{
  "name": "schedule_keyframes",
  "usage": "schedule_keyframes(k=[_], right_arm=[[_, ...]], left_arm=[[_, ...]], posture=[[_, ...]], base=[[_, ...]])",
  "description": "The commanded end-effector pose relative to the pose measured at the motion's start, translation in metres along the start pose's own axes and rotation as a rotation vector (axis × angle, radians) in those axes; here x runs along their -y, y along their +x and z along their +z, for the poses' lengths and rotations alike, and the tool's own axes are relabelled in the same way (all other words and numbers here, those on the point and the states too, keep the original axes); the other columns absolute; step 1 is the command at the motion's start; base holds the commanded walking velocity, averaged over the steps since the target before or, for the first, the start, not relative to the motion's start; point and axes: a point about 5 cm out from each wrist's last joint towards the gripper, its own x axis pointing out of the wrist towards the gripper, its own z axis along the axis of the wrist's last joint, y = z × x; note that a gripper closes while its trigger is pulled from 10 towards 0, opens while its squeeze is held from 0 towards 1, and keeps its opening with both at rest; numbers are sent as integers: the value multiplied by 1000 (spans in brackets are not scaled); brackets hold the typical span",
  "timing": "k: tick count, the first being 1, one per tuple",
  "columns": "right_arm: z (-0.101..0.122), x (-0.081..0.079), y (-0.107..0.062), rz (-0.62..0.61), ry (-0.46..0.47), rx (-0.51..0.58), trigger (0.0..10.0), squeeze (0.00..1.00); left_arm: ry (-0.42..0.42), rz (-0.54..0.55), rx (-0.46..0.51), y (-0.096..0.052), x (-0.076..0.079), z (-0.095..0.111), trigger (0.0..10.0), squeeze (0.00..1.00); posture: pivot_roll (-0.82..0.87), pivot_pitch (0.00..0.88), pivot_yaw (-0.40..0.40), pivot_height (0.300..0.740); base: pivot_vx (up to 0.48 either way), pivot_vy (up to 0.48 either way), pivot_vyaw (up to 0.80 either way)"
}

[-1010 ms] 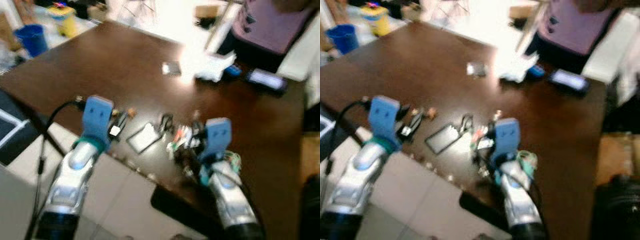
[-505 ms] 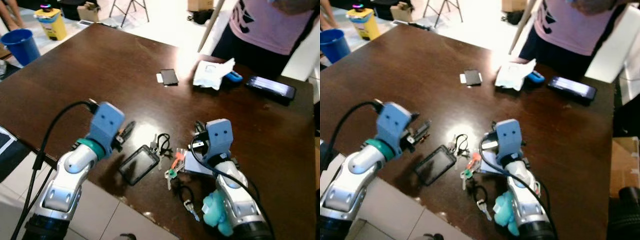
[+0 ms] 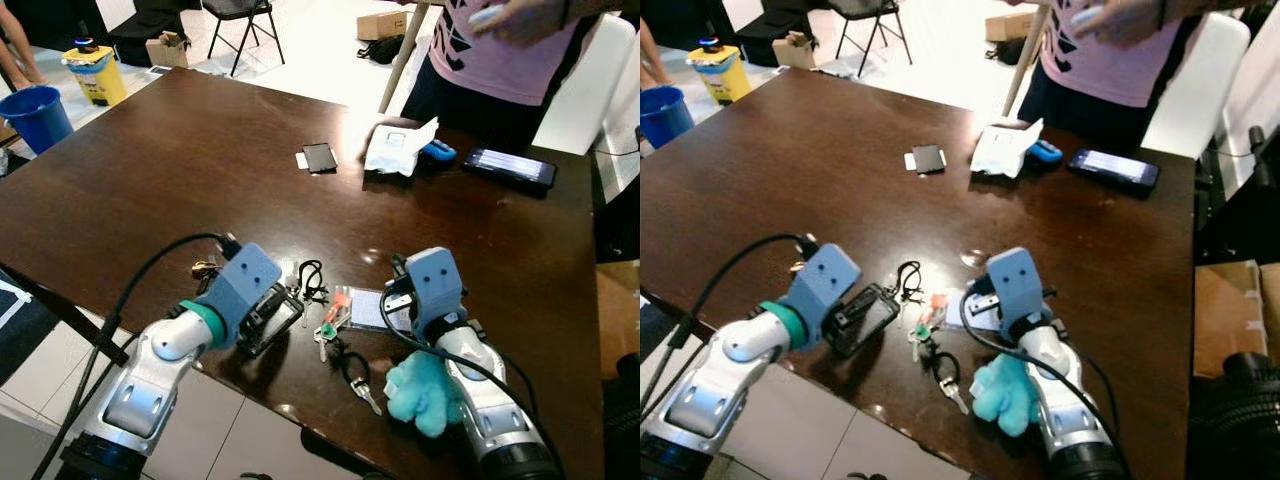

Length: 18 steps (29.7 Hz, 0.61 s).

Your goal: Hang keys on a hook

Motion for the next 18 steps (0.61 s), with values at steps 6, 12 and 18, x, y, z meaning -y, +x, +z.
schedule_keyframes(k=[6,12,18], right_arm=[[-11,-4,-3,13,15,-38,10000,0],[-12,-5,-2,14,18,-42,10000,0],[-16,-4,-5,-6,44,-57,10000,0]], left_arm=[[-235,-79,-182,11,29,-34,10000,0],[-316,-70,-155,20,31,-24,10000,0],[-427,59,-77,39,15,3,10000,0]], posture=[[-3,55,113,740],[-2,57,114,740],[-18,78,127,740]], base=[[0,0,0],[0,0,0],[0,0,0]])
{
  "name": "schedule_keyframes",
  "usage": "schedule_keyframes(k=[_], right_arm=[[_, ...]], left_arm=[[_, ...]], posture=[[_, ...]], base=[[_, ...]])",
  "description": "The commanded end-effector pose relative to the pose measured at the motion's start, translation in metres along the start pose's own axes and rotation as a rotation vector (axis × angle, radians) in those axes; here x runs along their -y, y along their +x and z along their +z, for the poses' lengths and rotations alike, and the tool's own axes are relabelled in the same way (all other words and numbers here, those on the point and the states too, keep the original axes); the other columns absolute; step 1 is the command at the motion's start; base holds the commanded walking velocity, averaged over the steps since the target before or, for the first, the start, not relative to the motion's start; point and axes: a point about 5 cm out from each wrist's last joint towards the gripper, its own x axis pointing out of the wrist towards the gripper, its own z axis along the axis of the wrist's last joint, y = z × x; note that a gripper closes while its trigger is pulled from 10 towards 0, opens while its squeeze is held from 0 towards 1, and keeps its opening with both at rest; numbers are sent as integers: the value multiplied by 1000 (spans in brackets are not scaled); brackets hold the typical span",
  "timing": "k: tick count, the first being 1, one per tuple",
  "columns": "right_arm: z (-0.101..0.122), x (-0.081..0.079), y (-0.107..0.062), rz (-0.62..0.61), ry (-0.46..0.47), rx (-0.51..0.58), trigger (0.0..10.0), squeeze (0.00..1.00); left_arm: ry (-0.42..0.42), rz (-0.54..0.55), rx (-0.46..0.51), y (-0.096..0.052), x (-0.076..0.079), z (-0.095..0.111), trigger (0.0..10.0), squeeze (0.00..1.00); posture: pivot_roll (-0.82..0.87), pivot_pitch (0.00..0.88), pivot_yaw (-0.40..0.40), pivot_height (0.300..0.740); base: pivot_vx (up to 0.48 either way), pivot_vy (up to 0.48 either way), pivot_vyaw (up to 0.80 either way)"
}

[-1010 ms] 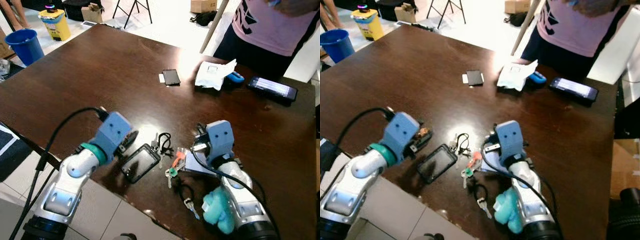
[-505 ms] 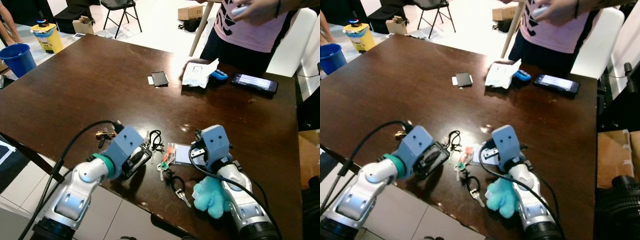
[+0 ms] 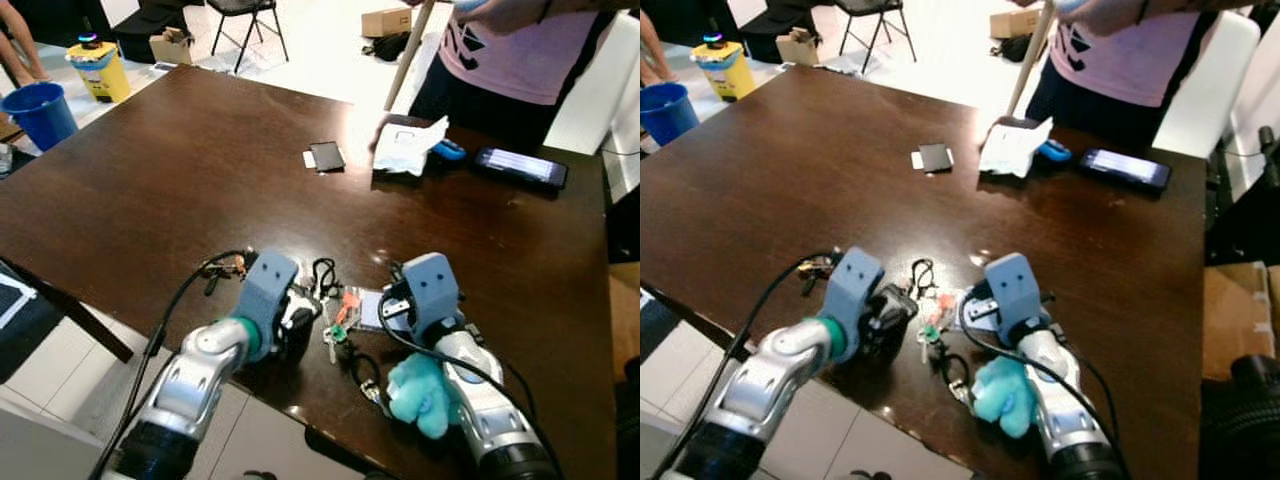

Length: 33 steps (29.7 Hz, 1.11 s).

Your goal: Hang keys on a hook

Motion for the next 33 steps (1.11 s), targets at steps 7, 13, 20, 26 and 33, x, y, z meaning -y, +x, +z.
schedule_keyframes(k=[7,13,20,26,33], right_arm=[[-14,-5,-10,-6,25,-51,10000,0],[-13,-8,-8,5,26,-47,10000,0],[-13,-9,-8,13,24,-47,10000,0],[-16,-9,-10,13,23,-57,10000,0],[-17,-10,-9,16,22,-61,10000,0]], left_arm=[[13,117,95,2,-12,16,10000,0],[33,190,151,8,-15,36,10000,0],[89,149,50,14,-17,28,10000,333],[-22,-75,-73,10,7,6,10000,255],[-176,-187,-54,14,31,16,10000,184]], posture=[[-22,90,124,740],[-23,95,118,740],[-25,104,118,740],[-21,111,118,740],[-16,114,115,740]], base=[[0,0,0],[0,0,0],[0,0,0],[0,0,0],[0,0,0]])
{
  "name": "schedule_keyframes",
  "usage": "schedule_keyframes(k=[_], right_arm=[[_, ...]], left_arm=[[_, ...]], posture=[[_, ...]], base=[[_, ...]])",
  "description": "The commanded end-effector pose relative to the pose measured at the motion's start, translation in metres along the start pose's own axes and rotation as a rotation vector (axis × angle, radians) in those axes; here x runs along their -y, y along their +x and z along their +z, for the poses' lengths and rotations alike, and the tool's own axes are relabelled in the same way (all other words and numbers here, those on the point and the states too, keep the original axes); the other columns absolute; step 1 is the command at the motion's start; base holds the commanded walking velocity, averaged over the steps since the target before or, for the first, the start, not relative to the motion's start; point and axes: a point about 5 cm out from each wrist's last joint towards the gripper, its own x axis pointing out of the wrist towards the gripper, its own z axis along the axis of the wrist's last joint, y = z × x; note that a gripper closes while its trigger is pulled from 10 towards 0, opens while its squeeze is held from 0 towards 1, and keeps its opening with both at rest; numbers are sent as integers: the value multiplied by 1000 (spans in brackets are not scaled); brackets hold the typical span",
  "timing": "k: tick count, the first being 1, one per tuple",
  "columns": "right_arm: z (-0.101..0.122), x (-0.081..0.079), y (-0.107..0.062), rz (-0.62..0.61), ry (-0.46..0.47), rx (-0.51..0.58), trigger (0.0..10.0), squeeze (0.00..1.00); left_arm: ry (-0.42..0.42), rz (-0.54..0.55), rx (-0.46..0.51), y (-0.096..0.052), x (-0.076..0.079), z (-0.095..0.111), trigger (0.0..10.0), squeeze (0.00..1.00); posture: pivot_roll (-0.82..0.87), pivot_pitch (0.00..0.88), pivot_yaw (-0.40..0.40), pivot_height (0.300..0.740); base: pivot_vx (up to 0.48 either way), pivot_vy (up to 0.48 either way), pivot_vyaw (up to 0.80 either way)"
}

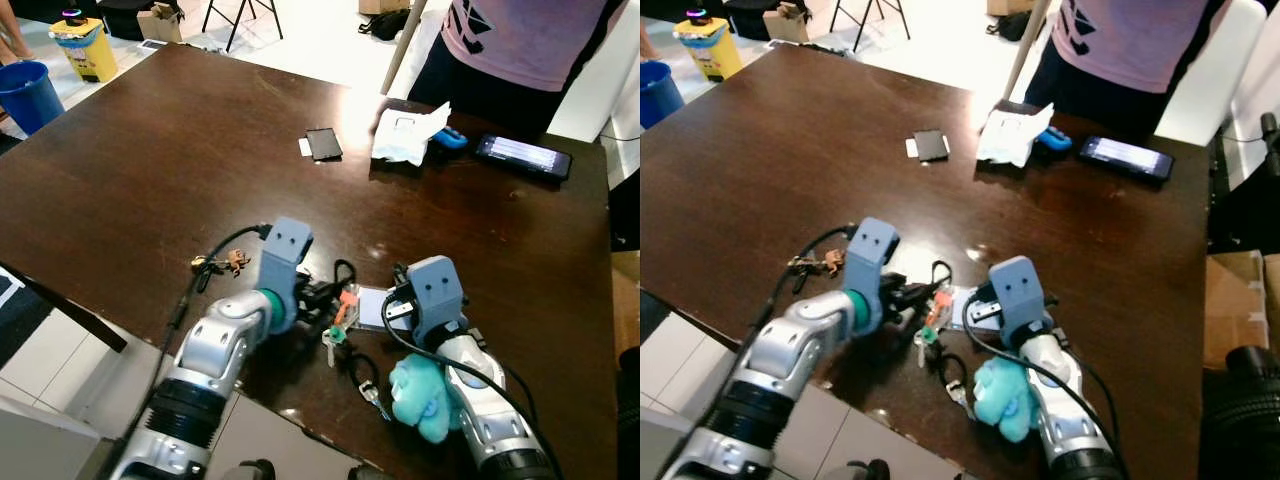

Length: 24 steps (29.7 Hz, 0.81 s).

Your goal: Hang keys on a hook

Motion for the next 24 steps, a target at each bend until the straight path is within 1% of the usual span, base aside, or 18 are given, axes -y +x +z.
schedule_keyframes(k=[1,2,3,4,5,6,7,9,11,12,14,17,18,19,20,21,22,24], right_arm=[[-15,-10,-5,30,17,-70,10000,0],[-15,-10,-5,31,17,-70,10000,0],[-15,-10,-5,31,17,-70,10000,0],[-15,-10,-5,32,17,-70,10000,0],[-15,-10,-5,32,17,-70,10000,0],[-15,-11,-5,33,18,-70,10000,0],[-15,-11,-5,33,18,-70,10000,0],[-16,-12,-6,33,19,-70,10000,0],[-16,-12,-6,34,19,-71,10000,0],[-16,-12,-6,34,19,-71,10000,0],[-16,-12,-6,35,20,-71,10000,0],[-16,-12,-6,35,20,-71,10000,0],[-16,-12,-6,37,18,-71,10000,0],[-16,-12,-6,37,18,-71,10000,0],[-16,-13,-6,38,16,-69,10000,0],[-16,-13,-6,38,16,-69,10000,0],[-16,-12,-7,35,15,-69,10000,0],[-16,-12,-7,35,15,-69,10000,0]], left_arm=[[-41,-13,-2,0,1,2,10000,188],[-75,-12,27,2,4,8,10000,184],[-75,-12,27,2,4,8,10000,184],[-75,15,77,4,4,16,10000,188],[-75,15,77,4,4,16,10000,188],[-68,46,136,3,1,25,10000,184],[-68,46,136,3,1,25,10000,184],[-3,32,226,-5,-2,40,10000,184],[125,3,262,-14,-1,45,10000,173],[125,3,262,-14,-1,45,10000,173],[266,-22,261,-20,2,44,10000,149],[311,-34,250,-22,4,43,10000,149],[418,-16,217,-24,4,38,10000,118],[418,-16,217,-24,4,38,10000,118],[507,30,180,-28,-2,31,10000,114],[507,30,180,-28,-2,31,10000,114],[522,97,158,-37,-15,28,10000,118],[522,97,158,-37,-15,28,10000,118]], posture=[[-16,114,115,740],[-14,114,115,740],[-14,114,115,740],[-15,114,116,740],[-15,114,116,740],[-19,114,118,740],[-19,114,118,740],[-19,113,119,740],[-17,114,121,740],[-17,114,121,740],[-17,114,121,740],[-17,114,121,740],[-15,109,119,740],[-15,109,119,740],[-19,108,121,740],[-19,108,121,740],[-21,109,122,740],[-21,109,122,740]], base=[[0,0,0],[0,0,0],[0,0,0],[0,0,0],[0,0,0],[0,0,0],[0,0,0],[0,0,0],[0,0,0],[0,0,0],[0,0,0],[0,0,0],[0,0,0],[0,0,0],[0,0,0],[0,0,0],[0,0,0],[0,0,0]])
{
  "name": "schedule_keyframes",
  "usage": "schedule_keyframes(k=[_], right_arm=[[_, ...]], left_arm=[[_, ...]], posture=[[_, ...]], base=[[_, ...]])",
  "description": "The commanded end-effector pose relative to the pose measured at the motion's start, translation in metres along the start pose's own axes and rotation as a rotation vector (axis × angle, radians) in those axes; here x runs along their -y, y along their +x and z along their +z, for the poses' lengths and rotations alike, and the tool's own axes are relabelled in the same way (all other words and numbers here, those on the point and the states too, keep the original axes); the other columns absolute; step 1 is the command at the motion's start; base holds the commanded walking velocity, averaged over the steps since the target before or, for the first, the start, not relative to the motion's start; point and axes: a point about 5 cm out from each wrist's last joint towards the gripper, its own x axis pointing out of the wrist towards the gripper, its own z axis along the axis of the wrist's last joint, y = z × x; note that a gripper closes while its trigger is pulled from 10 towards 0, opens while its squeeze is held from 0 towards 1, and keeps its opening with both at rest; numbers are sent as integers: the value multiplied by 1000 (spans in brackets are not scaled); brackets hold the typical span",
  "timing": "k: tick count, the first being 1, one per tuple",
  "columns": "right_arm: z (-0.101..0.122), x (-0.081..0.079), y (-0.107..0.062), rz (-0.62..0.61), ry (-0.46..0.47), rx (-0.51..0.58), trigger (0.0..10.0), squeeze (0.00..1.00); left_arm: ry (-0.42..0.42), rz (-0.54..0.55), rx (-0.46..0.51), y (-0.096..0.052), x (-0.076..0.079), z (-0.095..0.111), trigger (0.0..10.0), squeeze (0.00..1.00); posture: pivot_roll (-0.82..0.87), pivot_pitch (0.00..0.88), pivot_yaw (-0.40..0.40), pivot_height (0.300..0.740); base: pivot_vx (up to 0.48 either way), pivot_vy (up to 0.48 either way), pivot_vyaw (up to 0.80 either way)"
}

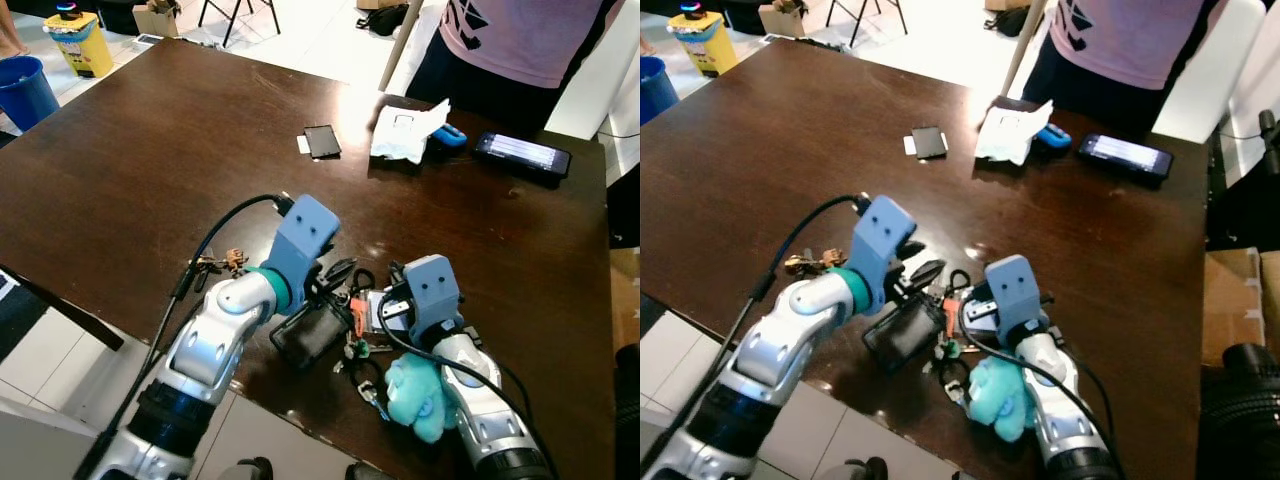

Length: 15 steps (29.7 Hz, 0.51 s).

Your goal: Hang keys on a hook

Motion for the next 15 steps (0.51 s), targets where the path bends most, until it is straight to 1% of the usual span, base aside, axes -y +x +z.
schedule_keyframes(k=[1,2,3,5,6,7,8,9,12,13,14,15], right_arm=[[-19,-7,-9,21,17,-87,10000,0],[-21,-7,-10,22,16,-92,10000,0],[-22,-7,-11,25,16,-95,10000,0],[-22,-7,-11,25,16,-95,10000,0],[-22,-8,-11,29,15,-97,10000,0],[-21,-9,-9,36,15,-94,10000,0],[-21,-9,-9,36,15,-94,10000,0],[-20,-10,-7,41,15,-92,10000,0],[-20,-10,-7,41,15,-92,10000,0],[-19,-11,-5,46,16,-88,10000,0],[-18,-11,-4,50,16,-86,10000,0],[-18,-12,-3,53,16,-85,10000,0]], left_arm=[[-1,59,-37,-10,-10,-7,10000,118],[-25,131,-63,-21,-29,-11,10000,122],[-42,185,-84,-31,-44,-15,10000,122],[-42,185,-84,-31,-44,-15,10000,122],[-45,221,-100,-37,-55,-18,10000,118],[-34,268,-152,-46,-71,-29,10000,118],[-34,268,-152,-46,-71,-29,10000,118],[-22,294,-188,-52,-81,-36,10000,118],[-22,294,-188,-52,-81,-36,10000,118],[-18,312,-230,-59,-90,-46,10000,114],[-40,293,-280,-65,-94,-57,10000,102],[-83,264,-305,-67,-94,-65,10000,98]], posture=[[-19,109,121,740],[-7,107,114,740],[-2,105,110,740],[-2,105,110,740],[-2,105,110,740],[6,104,107,740],[6,104,107,740],[6,104,107,740],[6,104,107,740],[12,102,103,740],[16,102,101,740],[16,102,101,740]], base=[[0,0,0],[0,0,0],[0,0,0],[0,0,0],[0,0,0],[0,0,0],[0,0,0],[0,0,0],[0,0,0],[0,0,0],[0,0,0],[0,0,0]])
